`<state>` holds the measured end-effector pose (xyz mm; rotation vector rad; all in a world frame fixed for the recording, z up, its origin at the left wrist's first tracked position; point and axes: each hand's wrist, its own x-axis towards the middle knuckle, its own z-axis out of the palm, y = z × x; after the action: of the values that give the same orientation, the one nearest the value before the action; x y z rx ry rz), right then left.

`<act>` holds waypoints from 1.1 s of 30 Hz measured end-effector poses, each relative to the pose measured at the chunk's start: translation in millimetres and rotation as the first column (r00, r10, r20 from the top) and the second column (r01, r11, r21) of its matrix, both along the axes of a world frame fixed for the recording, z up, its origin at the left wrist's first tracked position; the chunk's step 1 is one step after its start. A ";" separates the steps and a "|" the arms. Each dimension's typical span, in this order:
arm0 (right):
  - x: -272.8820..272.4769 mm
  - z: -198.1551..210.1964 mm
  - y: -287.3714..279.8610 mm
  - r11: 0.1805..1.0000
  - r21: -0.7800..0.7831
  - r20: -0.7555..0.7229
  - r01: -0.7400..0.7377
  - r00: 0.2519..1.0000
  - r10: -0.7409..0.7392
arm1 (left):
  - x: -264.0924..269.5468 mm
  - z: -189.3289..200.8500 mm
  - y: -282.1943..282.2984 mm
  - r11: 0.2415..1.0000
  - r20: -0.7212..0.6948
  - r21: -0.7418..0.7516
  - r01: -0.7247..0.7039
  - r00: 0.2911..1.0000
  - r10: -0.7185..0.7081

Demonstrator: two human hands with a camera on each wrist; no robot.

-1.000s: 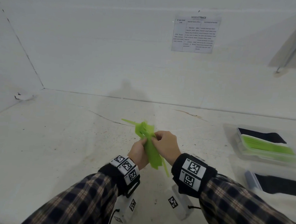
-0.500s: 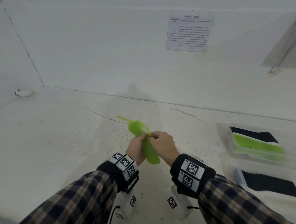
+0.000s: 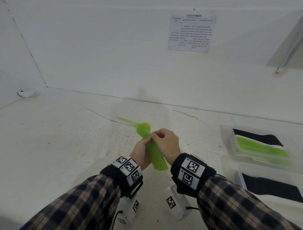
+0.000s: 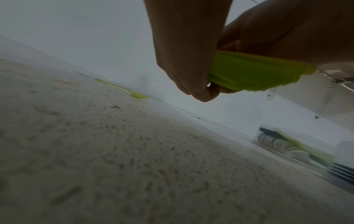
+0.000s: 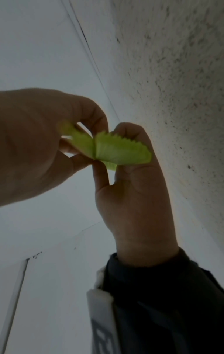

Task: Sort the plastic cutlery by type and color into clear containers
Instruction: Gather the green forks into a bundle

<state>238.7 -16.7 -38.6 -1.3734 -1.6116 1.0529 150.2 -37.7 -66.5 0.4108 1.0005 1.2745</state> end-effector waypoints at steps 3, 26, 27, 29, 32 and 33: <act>-0.5 1.7 -5.0 0.998 0.046 0.070 -0.036 0.997 0.032 | -0.4 -0.4 0.7 0.999 -0.002 -0.020 -0.034 0.999 0.034; 36.1 13.6 -12.4 0.991 0.002 0.052 0.130 0.990 -0.130 | 38.4 20.7 -11.6 0.991 -0.107 -0.006 0.136 0.985 -0.136; 39.5 13.1 -13.1 0.988 -0.010 0.026 0.153 0.988 -0.153 | 41.2 19.8 -12.3 0.985 -0.112 0.003 0.175 0.979 -0.173; 46.3 13.2 -13.7 0.980 -0.052 -0.059 0.194 0.979 -0.197 | 47.7 17.4 -13.5 0.966 -0.197 0.022 0.257 0.949 -0.248; 57.4 12.2 -13.0 0.963 -0.136 -0.169 0.234 0.952 -0.256 | 61.8 14.5 -14.6 0.954 -0.406 0.073 0.290 0.883 -0.237; 61.1 10.6 -12.5 0.956 -0.164 -0.200 0.242 0.941 -0.273 | 66.1 13.5 -15.0 0.949 -0.488 0.108 0.297 0.847 -0.210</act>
<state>299.8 -29.2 -28.0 -1.4559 -1.1802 1.1282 216.3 -52.7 -53.0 1.0014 1.1922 1.0421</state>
